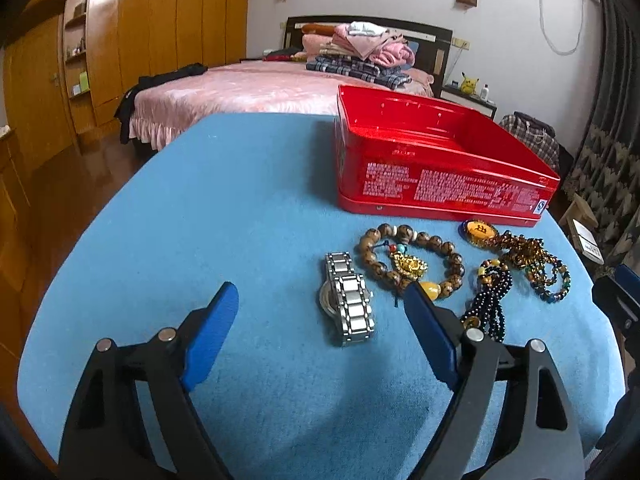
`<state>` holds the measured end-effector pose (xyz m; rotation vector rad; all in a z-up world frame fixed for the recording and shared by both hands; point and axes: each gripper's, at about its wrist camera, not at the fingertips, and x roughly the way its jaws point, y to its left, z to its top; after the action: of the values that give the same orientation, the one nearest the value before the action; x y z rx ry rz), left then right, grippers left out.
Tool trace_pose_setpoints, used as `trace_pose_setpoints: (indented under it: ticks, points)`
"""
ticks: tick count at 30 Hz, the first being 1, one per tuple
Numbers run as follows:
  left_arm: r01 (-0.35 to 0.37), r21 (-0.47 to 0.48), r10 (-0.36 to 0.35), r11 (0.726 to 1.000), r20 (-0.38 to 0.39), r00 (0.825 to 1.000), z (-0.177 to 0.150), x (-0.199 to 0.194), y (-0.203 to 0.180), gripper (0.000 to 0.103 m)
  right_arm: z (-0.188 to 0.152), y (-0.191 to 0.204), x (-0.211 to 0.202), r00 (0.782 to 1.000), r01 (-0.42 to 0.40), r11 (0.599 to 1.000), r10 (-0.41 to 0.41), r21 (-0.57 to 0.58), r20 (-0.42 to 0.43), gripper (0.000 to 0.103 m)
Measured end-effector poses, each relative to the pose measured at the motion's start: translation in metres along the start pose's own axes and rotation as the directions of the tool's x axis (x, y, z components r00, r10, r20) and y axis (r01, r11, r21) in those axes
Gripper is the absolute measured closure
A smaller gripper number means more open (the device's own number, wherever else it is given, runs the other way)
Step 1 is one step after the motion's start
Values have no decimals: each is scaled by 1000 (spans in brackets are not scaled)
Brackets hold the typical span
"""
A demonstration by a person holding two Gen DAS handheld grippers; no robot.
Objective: Organize jewelry
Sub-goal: 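Move the left tool to the silver watch and close on it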
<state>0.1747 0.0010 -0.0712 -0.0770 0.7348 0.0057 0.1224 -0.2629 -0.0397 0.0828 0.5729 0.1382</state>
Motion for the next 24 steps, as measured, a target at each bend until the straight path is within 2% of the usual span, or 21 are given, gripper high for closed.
trace_pose_setpoints:
  ticks: [4,8,11,20,24]
  points:
    - [6,-9,-6,1000,-54,999,0,11,1,31,1,0,0,1000,-4,1000,4,4,4,6]
    - [15,-12,-16,1000,-91,996,2,18,1,31,0,1,1,1000,-8,1000,8,4,-1,6]
    - [-7,19,9,1000,-111,994,2,21,-6,31,-1,2,1,1000,-7,1000,7,0,1,6]
    - [-23,42,28,999,-118,993,4,22,-11,30,-2,3,0,1000,-11,1000,11,2,2,6]
    - [-24,55,30,998,-106,994,3,20,-16,49,-2,3,1,1000,-8,1000,8,7,-4,6]
